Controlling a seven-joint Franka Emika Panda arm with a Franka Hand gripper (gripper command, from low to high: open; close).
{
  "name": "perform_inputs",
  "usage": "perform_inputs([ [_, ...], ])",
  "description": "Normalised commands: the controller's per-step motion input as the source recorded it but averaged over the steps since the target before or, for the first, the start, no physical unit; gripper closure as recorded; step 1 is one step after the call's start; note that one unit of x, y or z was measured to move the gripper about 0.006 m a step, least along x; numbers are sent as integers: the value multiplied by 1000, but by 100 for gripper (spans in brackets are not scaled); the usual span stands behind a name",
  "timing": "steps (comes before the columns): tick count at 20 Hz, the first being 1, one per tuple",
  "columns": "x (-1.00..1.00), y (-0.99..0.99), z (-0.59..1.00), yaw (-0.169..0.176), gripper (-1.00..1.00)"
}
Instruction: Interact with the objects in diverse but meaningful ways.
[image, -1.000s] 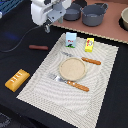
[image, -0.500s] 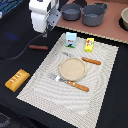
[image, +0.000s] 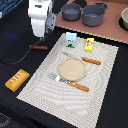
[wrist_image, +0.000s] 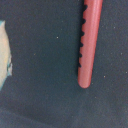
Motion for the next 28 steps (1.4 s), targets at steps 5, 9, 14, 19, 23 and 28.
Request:
perform_inputs([
  [5,-308,-244,-384,3,-100],
  [9,-290,-159,-361,1,-100],
  [14,-182,-8,-320,13,-100],
  [19,-167,-3,-334,19,-100],
  [23,-206,-4,-385,26,-100],
  [28,-259,-34,-437,27,-100],
])
